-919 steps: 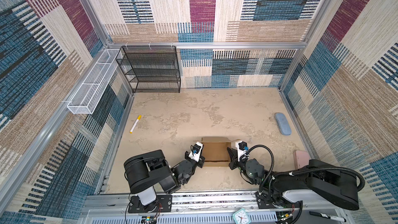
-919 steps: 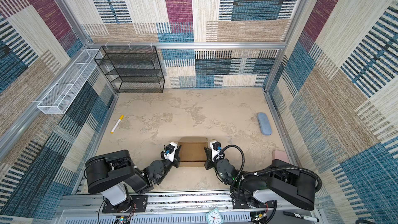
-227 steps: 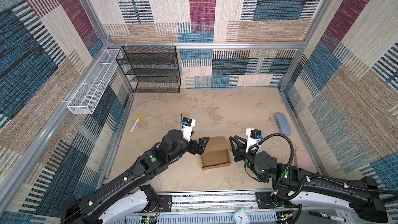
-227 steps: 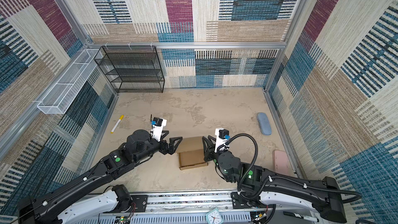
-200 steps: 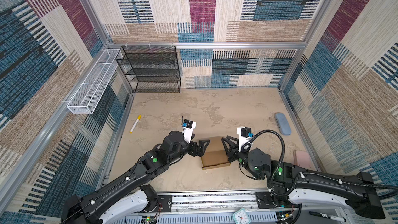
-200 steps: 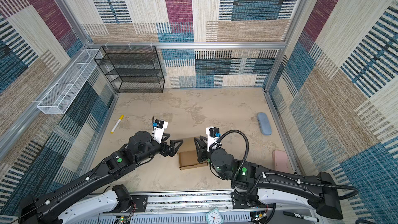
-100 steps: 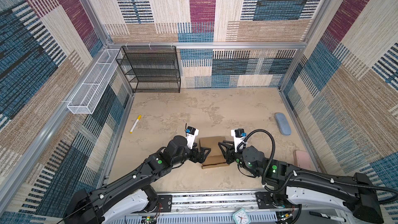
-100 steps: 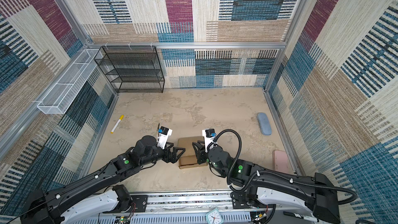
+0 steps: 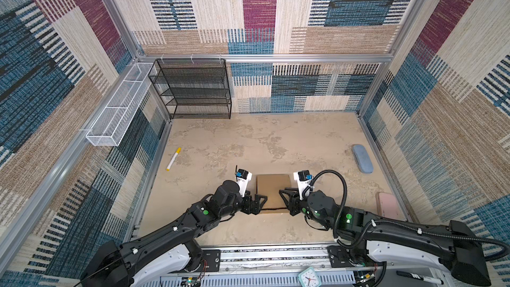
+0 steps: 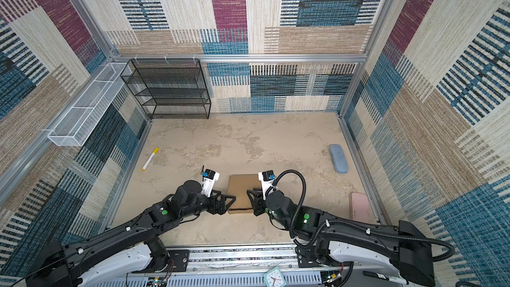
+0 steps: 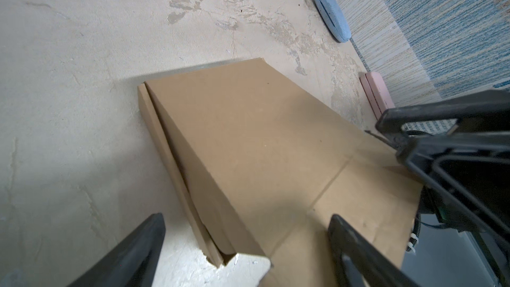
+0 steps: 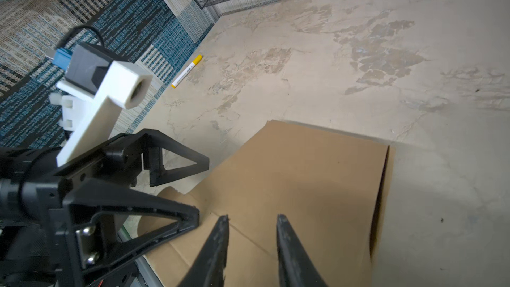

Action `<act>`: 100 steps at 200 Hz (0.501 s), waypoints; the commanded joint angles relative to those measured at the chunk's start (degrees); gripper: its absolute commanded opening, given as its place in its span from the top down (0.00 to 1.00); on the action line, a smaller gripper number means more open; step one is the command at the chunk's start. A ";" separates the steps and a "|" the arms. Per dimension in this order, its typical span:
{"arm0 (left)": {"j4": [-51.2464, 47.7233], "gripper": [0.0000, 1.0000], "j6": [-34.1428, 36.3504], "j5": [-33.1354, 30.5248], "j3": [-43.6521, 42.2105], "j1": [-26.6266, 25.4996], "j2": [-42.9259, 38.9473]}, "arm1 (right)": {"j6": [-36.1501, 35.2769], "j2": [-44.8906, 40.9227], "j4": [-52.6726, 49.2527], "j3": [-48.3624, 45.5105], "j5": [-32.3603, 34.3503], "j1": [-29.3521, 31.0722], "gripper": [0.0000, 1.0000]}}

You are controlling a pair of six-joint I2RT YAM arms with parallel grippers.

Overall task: Fold the paper box
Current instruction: 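Press both grippers inward against the box sides to square it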

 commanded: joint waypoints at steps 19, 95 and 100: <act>2.81 0.05 -0.92 0.83 -1.05 0.01 0.23 | 2.51 0.83 2.63 -2.11 -1.48 -0.10 0.67; 5.01 0.05 -1.54 0.54 -5.45 -0.07 2.27 | 5.30 2.03 4.22 -5.80 -3.17 -0.48 0.68; 5.28 0.05 -1.60 0.41 -6.00 0.00 2.49 | 5.39 2.07 4.29 -6.03 -3.18 -0.43 0.68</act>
